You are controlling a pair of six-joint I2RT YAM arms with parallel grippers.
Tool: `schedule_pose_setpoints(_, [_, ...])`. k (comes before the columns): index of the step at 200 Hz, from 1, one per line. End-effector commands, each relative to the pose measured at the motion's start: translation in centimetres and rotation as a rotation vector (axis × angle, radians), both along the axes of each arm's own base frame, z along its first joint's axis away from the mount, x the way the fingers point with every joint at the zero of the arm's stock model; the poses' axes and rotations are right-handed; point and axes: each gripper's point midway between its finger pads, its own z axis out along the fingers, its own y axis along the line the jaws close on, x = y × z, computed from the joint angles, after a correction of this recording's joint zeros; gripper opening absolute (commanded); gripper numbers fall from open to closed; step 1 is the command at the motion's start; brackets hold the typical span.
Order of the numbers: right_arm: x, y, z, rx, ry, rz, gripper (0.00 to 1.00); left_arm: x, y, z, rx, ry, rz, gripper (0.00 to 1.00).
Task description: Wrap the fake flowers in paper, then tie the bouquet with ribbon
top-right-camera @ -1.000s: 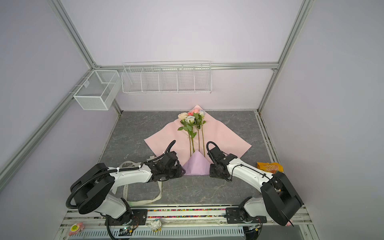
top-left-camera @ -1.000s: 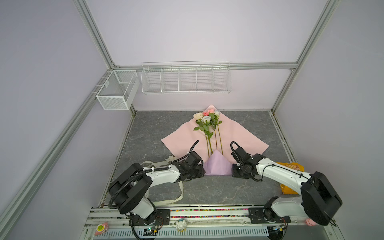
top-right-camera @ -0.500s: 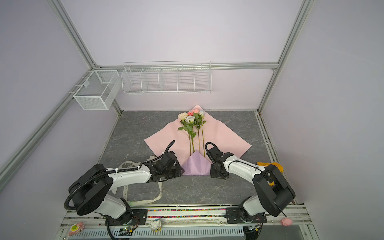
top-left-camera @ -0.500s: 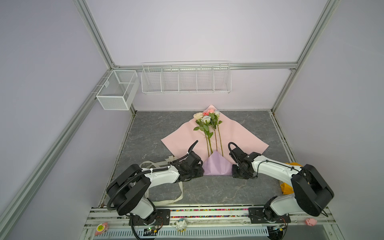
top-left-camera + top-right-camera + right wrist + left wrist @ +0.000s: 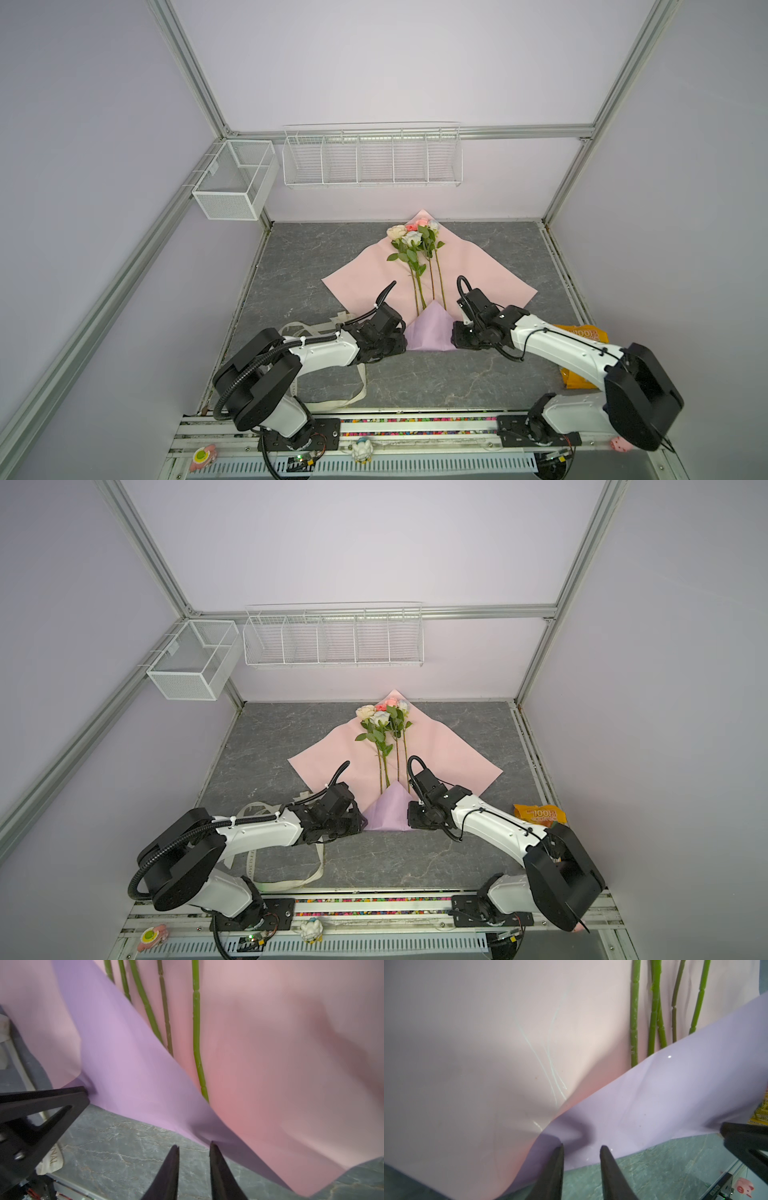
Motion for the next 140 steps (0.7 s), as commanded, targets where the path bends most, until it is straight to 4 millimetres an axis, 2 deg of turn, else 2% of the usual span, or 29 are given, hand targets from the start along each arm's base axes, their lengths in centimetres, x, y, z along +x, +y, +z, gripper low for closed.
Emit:
schedule_pose_setpoints(1, [0.6,-0.8,-0.9,-0.076,0.012,-0.049,0.29,-0.9,1.9,-1.0,0.082,0.041,0.023,0.32])
schedule_pose_setpoints(14, [1.0,-0.5,-1.6,-0.071,0.017,-0.035,0.29,-0.8,1.4,-0.1,0.044,0.022,0.005,0.33])
schedule_pose_setpoints(40, [1.4,0.2,-1.8,-0.062,0.026,-0.014,0.29,-0.7,-0.3,3.8,-0.075,-0.059,-0.063,0.40])
schedule_pose_setpoints(62, [1.2,-0.2,-2.0,-0.090,0.046,-0.016,0.29,-0.4,-1.3,6.8,-0.145,-0.124,-0.107,0.43])
schedule_pose_setpoints(75, [1.1,-0.2,-2.2,-0.090,0.051,-0.016,0.29,-0.3,-2.2,7.9,-0.173,-0.145,-0.149,0.44])
schedule_pose_setpoints(92, [1.0,-0.2,-2.4,-0.088,0.059,-0.019,0.29,-0.3,-3.9,8.1,-0.199,-0.131,-0.215,0.44])
schedule_pose_setpoints(121, [0.9,-0.4,-2.3,-0.094,0.069,-0.035,0.30,-0.2,-6.3,7.3,-0.184,-0.097,-0.288,0.44])
schedule_pose_setpoints(140, [0.6,-0.6,-2.2,-0.090,0.069,-0.052,0.31,0.5,-6.9,5.7,-0.139,-0.069,-0.291,0.43])
